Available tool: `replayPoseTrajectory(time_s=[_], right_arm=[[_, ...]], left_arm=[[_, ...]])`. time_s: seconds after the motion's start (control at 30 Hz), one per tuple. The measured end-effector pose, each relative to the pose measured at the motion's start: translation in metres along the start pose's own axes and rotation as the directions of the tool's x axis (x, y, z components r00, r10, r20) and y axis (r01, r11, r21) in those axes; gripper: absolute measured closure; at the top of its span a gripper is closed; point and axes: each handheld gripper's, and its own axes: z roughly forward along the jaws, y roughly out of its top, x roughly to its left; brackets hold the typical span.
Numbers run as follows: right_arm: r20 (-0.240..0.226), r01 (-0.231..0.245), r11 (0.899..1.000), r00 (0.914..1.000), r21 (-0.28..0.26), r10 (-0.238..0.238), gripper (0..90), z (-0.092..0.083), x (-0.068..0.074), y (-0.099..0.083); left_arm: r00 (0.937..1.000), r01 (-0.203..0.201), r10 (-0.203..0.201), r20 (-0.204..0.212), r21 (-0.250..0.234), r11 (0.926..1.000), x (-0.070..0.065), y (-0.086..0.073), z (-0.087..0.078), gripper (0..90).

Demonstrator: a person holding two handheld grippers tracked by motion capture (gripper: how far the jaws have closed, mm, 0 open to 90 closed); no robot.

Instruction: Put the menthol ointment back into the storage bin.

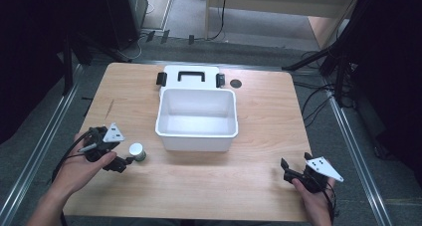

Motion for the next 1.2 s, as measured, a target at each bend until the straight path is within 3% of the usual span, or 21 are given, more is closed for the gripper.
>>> replayPoseTrajectory(time_s=[0.03,0.13,0.17,0.2,0.23,0.27,0.37,0.4,0.47,0.63,0.67,0.7,0.73,0.87,1.03,1.2], right_arm=[[0.0,0.0,1.0,1.0,0.0,0.0,12.3,0.0,0.0,0.0],[-0.002,0.003,1.0,1.0,0.001,-0.003,12.4,0.0,0.0,0.0],[-0.002,0.003,1.0,1.0,0.001,-0.003,12.4,0.0,0.0,0.0],[-0.002,0.003,1.0,1.0,0.003,-0.003,12.4,0.0,0.0,0.0],[-0.002,0.003,1.0,1.0,0.003,-0.003,12.4,0.0,0.0,0.0],[-0.003,0.003,1.0,1.0,0.003,-0.003,12.4,0.0,0.0,0.0],[-0.003,0.004,1.0,1.0,0.004,-0.004,12.4,0.0,0.0,0.0],[-0.004,0.006,1.0,1.0,0.004,-0.006,12.5,0.0,0.0,0.0],[-0.003,0.006,1.0,1.0,0.005,-0.006,12.6,0.0,0.001,0.0],[-0.009,0.012,1.0,0.9999,0.006,-0.012,12.6,0.0,0.001,0.0],[-0.008,0.013,1.0,0.9999,0.005,-0.013,11.9,0.0,0.002,0.0],[-0.008,0.013,1.0,0.9999,0.005,-0.013,11.9,0.0,0.002,0.0],[-0.013,0.021,1.0,0.9997,-0.001,-0.021,11.1,-0.001,0.002,0.0],[-0.022,0.048,0.999,0.9986,-0.009,-0.048,6.0,-0.001,0.004,-0.001],[-0.043,0.065,0.998,0.9969,-0.02,-0.066,1.4,-0.002,0.006,-0.001],[-0.041,0.062,0.998,0.9972,-0.019,-0.063,1.4,-0.002,0.005,-0.001]], left_arm=[[1.0,0.0,0.0,0.0,0.0,1.0,0.0,0.0,0.0,7.4],[0.9981,-0.049,0.046,0.042,0.08,0.9956,-0.004,0.012,0.005,7.4],[0.9981,-0.049,0.046,0.042,0.08,0.9956,-0.004,0.012,0.005,7.4],[0.996,-0.076,0.069,0.057,0.124,0.9894,-0.006,0.018,0.007,7.4],[0.996,-0.076,0.069,0.057,0.124,0.9894,-0.006,0.018,0.007,7.5],[0.9936,-0.101,0.091,0.066,0.166,0.981,-0.008,0.024,0.009,7.7],[0.9932,-0.108,0.097,0.063,0.195,0.9748,-0.009,0.029,0.011,13.7],[0.9922,-0.118,0.106,0.066,0.223,0.9676,-0.009,0.035,0.014,14.6],[0.9905,-0.132,0.118,0.069,0.247,0.9599,-0.008,0.039,0.018,16.4],[0.9899,-0.123,0.099,0.102,0.272,0.9543,-0.005,0.043,0.027,30.3],[0.9897,-0.121,0.093,0.109,0.293,0.9483,-0.003,0.044,0.032,31.9],[0.9897,-0.121,0.093,0.109,0.293,0.9483,-0.003,0.044,0.032,32.4],[0.9895,-0.116,0.083,0.118,0.31,0.9437,-0.001,0.044,0.037,32.9],[0.9885,-0.118,0.08,0.128,0.324,0.9387,-0.001,0.047,0.041,38.7],[0.9881,-0.113,0.072,0.136,0.324,0.9394,-0.001,0.049,0.041,49.8],[0.9882,-0.106,0.062,0.14,0.335,0.9361,0.001,0.05,0.041,50.9]])
